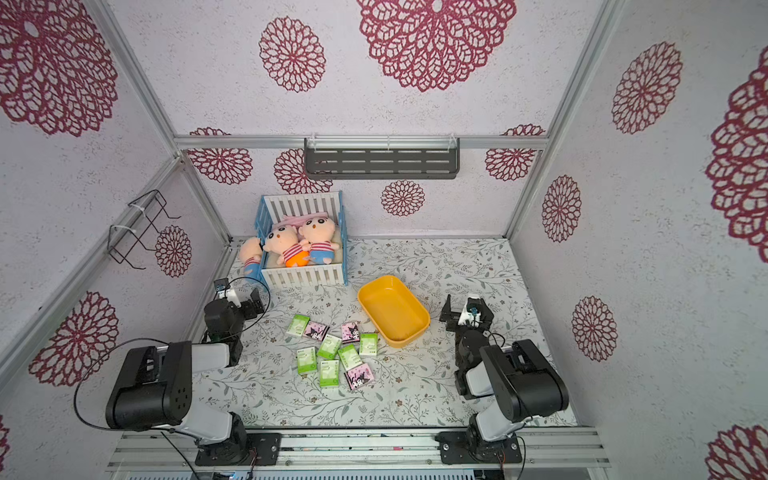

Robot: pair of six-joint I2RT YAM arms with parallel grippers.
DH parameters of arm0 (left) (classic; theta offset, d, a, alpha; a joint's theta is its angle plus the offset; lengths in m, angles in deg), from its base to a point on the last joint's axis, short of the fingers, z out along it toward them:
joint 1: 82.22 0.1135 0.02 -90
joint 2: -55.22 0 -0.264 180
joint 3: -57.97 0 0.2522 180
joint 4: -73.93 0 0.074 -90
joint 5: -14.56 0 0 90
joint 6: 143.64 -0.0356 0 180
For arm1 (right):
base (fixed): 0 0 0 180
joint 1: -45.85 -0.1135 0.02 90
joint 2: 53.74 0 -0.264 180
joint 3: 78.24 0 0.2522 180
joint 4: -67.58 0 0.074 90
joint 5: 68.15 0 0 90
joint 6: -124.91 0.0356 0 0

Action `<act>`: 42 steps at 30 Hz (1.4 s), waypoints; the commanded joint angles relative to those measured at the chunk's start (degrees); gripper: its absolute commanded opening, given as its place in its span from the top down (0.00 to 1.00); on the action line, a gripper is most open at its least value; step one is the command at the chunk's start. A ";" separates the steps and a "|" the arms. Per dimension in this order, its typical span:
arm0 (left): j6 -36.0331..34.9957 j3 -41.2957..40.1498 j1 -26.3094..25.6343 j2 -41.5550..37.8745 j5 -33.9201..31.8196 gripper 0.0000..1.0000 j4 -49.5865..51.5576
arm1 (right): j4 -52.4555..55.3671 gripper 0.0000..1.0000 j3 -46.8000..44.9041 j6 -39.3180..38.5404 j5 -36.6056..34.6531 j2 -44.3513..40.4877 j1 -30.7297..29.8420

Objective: Put the pocket tissues into the storage box
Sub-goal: Pick up the pocket tissues from the center of the board.

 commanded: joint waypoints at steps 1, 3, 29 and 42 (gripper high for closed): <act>-0.57 -0.14 -0.36 0.15 0.27 0.03 -1.18 | -2.21 0.01 0.22 -1.14 -0.24 -0.37 -0.12; -0.61 -0.10 -0.36 0.19 0.27 0.03 -1.27 | -2.26 0.01 0.23 -1.10 -0.24 -0.37 -0.12; 4.86 17.54 -1.58 -9.08 -17.49 0.03 37.72 | 7.01 0.01 1.91 -2.13 -4.74 -8.31 -1.86; 13.99 25.35 -2.21 -28.32 -6.57 0.03 60.57 | 82.45 0.01 53.79 -2.02 3.95 -11.57 -11.08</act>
